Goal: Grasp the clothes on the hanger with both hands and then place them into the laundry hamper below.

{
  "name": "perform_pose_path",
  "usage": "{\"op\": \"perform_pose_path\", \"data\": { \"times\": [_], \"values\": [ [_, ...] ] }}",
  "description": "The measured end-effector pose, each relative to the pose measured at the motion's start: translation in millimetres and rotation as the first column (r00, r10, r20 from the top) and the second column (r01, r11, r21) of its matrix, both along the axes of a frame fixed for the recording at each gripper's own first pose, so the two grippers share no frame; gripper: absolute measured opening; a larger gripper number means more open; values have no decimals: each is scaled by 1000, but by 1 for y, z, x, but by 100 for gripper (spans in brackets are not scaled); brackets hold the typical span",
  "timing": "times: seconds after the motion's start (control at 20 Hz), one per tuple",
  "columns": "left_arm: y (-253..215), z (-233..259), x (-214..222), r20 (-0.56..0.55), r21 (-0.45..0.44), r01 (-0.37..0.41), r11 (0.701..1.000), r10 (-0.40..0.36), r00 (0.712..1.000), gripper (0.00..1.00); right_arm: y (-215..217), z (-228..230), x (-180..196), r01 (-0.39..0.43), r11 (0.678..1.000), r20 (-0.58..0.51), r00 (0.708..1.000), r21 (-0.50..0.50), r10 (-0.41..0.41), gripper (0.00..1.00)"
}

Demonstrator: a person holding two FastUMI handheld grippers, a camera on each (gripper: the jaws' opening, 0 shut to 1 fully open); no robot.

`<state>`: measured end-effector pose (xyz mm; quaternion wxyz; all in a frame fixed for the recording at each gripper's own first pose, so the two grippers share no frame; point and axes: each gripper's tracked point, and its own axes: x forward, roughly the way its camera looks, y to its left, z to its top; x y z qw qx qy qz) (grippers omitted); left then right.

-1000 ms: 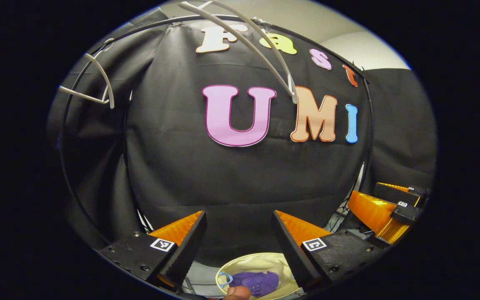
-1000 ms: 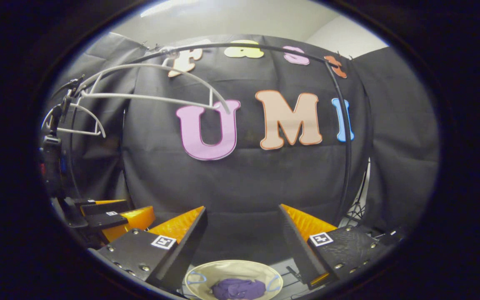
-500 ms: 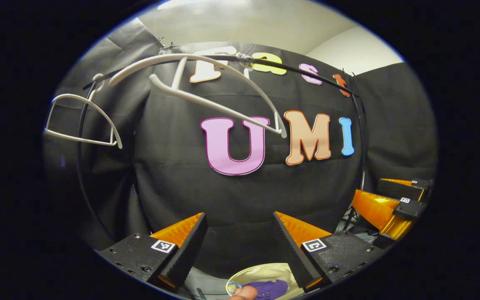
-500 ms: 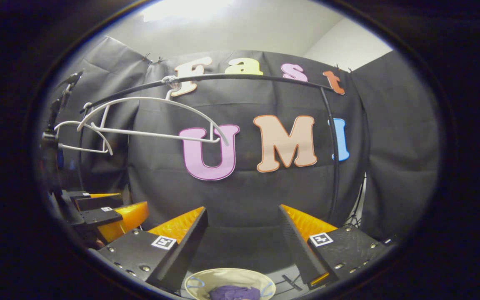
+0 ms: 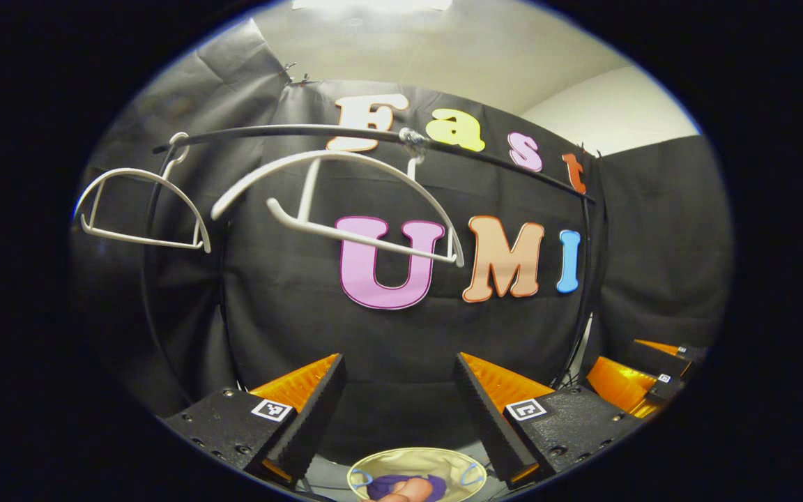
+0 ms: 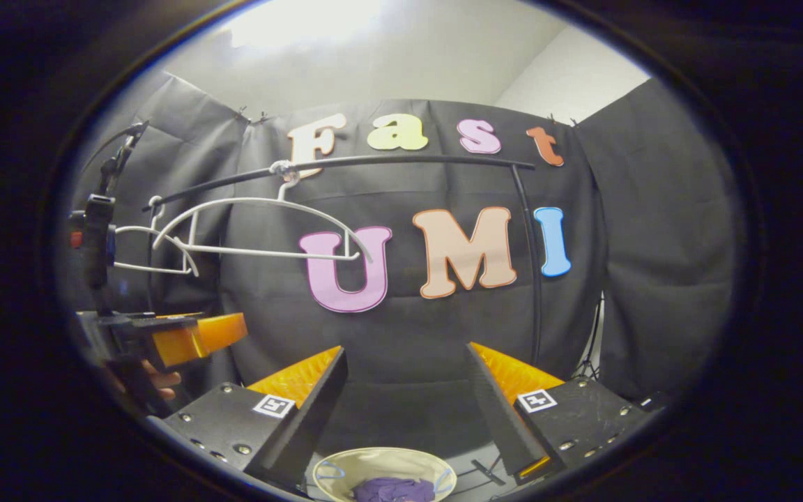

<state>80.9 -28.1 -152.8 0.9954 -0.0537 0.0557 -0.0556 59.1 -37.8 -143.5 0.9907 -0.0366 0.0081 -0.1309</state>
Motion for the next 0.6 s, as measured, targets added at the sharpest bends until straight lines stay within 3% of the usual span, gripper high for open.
{"op": "perform_pose_path", "data": {
  "times": [0.05, 0.1, 0.25, 0.3, 0.35, 0.6],
  "values": [
    [4, 4, 0, 7, 6, -14, 1000, 14, 1000, 93, -2, 4, -4, -2, 1000, -3, 1000, -7, 2, 96],
    [7, 7, -2, 10, 12, -26, 1000, 26, 1000, 92, -5, 5, -7, -1, 1000, 0, 1000, -11, 1, 100],
    [7, 13, -7, -1, -11, -30, 999, 30, 1000, 92, -3, 10, -13, -25, 1000, 6, 1000, 8, 25, 96],
    [9, 16, -8, 2, -3, -39, 999, 39, 999, 99, -4, 11, -14, -30, 999, 9, 1000, 13, 30, 96],
    [13, 17, -8, 5, 8, -49, 999, 49, 999, 92, -6, 10, -15, -30, 999, 9, 1000, 18, 30, 96],
    [0, 10, -17, -11, -5, -31, 1000, 31, 999, 92, 5, 11, -24, -94, 994, 36, 995, 53, 93, 100]
  ]
}}
